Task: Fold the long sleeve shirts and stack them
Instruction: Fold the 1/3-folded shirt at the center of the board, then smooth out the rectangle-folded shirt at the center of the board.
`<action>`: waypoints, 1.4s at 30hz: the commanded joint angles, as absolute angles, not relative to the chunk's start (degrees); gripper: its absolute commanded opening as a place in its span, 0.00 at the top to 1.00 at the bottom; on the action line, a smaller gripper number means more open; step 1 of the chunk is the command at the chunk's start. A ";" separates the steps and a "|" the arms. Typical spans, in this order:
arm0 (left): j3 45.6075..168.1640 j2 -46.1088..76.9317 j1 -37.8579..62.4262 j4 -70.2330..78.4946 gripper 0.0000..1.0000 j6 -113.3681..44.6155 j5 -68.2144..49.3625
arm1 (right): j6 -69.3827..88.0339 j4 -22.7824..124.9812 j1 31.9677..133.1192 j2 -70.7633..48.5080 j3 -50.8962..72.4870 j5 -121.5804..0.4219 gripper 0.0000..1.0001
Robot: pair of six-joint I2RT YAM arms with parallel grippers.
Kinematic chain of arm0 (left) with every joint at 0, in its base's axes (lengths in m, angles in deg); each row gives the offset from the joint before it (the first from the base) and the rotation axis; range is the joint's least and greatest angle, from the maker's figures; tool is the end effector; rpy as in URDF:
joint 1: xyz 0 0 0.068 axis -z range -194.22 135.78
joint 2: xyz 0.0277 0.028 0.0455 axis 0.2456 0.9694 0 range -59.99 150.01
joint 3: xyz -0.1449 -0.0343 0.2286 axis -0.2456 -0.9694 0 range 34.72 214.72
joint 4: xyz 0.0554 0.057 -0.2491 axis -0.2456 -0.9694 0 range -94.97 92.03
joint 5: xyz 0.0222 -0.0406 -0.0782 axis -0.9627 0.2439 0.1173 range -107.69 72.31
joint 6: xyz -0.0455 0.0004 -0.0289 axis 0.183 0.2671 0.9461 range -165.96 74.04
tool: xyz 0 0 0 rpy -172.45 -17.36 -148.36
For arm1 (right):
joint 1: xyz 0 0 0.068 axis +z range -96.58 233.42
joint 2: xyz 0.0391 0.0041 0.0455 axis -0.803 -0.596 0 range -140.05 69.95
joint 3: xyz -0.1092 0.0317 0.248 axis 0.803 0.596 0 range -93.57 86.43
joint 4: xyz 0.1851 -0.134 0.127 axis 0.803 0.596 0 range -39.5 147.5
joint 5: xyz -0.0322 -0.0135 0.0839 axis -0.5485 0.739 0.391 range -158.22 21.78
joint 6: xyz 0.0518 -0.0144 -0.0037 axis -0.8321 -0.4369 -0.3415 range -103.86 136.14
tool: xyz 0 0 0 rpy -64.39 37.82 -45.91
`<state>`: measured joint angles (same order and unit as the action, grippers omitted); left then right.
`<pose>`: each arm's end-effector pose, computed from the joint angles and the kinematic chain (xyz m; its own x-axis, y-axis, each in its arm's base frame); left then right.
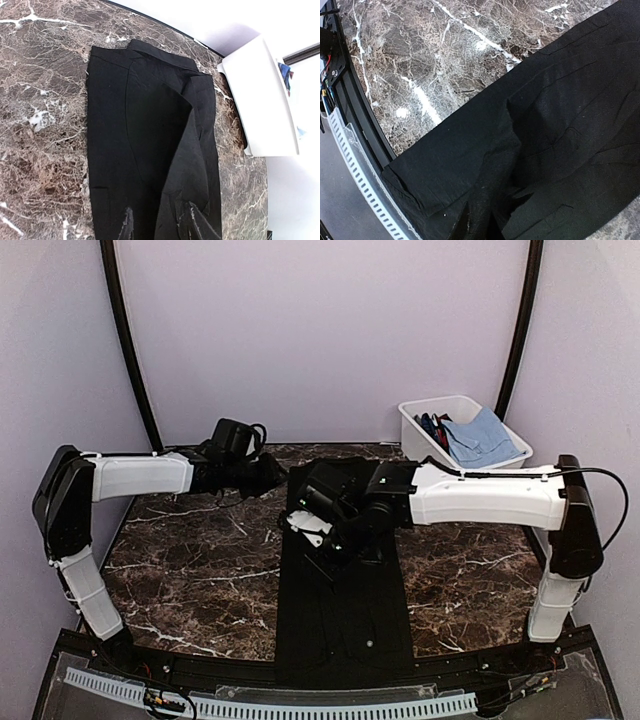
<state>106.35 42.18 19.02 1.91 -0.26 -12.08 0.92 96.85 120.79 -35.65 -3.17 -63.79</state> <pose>0.3421 -0.2282 0.2429 -0.7385 -0.3677 -0.5652 0.1248 0.7492 -0.6505 0.1490 0.3645 0.2610 -0.5740 -0.6969 -0.4299 -0.8119 0.5528 0.1880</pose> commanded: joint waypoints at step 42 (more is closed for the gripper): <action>92.42 37.83 20.59 -1.60 0.67 -4.18 -2.30 | -15.86 58.31 103.17 -28.83 15.36 -66.03 0.71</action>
